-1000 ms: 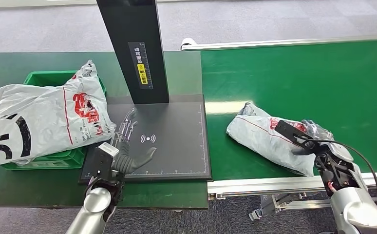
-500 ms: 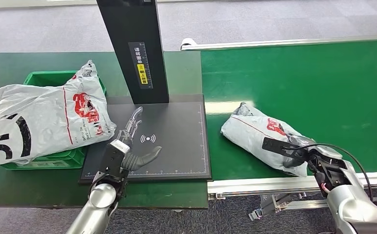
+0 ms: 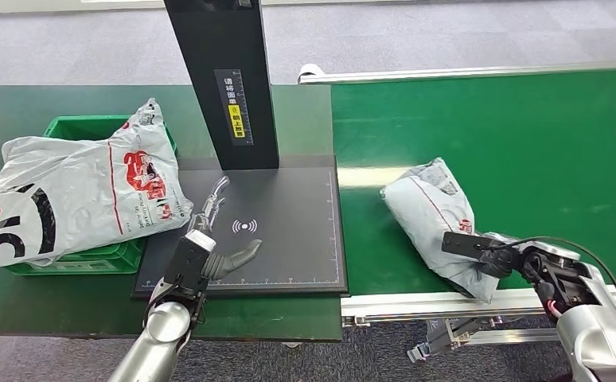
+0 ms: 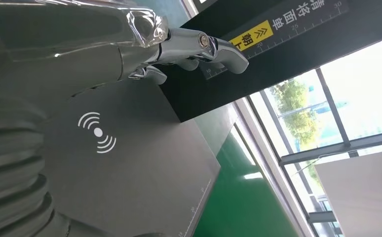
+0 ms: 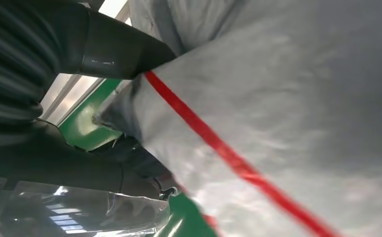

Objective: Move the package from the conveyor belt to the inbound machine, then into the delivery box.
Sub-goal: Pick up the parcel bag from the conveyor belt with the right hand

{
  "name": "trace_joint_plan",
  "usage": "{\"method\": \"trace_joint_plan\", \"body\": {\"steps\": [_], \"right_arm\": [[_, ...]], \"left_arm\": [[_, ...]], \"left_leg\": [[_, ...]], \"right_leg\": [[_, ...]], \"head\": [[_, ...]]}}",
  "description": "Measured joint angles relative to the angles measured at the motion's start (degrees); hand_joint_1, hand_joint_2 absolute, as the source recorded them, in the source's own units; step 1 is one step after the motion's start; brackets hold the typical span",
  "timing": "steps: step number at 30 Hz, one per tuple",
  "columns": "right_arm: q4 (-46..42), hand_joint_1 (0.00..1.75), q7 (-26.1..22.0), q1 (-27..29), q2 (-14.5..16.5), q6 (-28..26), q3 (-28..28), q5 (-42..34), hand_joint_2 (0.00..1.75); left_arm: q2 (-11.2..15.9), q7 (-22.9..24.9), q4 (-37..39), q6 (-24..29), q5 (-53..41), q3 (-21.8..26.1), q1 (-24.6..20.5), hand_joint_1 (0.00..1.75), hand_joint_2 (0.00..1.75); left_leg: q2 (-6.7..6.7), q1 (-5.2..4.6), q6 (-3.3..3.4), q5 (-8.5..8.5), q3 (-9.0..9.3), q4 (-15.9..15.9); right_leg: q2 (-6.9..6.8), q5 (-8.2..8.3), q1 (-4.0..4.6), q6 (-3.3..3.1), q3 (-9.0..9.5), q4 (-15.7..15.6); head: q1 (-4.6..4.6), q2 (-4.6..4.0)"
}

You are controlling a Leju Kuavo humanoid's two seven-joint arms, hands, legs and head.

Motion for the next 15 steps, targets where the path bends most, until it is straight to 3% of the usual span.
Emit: {"method": "trace_joint_plan", "body": {"steps": [8, 15], "right_arm": [[-0.4, 1.75, 0.5, 0.7, -0.3, 0.6, 0.9, -0.9, 1.75], [-5.1, 1.75, 1.3, 3.2, -2.6, -1.1, 2.3, -8.9, 1.75]], "left_arm": [[0.0, 0.0, 0.0, 0.4, -0.2, 0.0, 0.0, 0.0, 1.75], [0.3, 0.3, -0.8, 6.8, -2.0, 0.6, 0.8, 0.0, 1.75]], "left_leg": [[0.0, 0.0, 0.0, 0.0, 0.0, 0.0], [-0.21, -0.02, 0.01, 0.0, -0.11, 0.0]], "right_leg": [[0.0, 0.0, 0.0, 0.0, 0.0, 0.0], [-0.12, 0.0, -0.02, 0.0, 0.02, 0.0]], "head": [[-0.01, 0.01], [0.01, 0.0]]}}
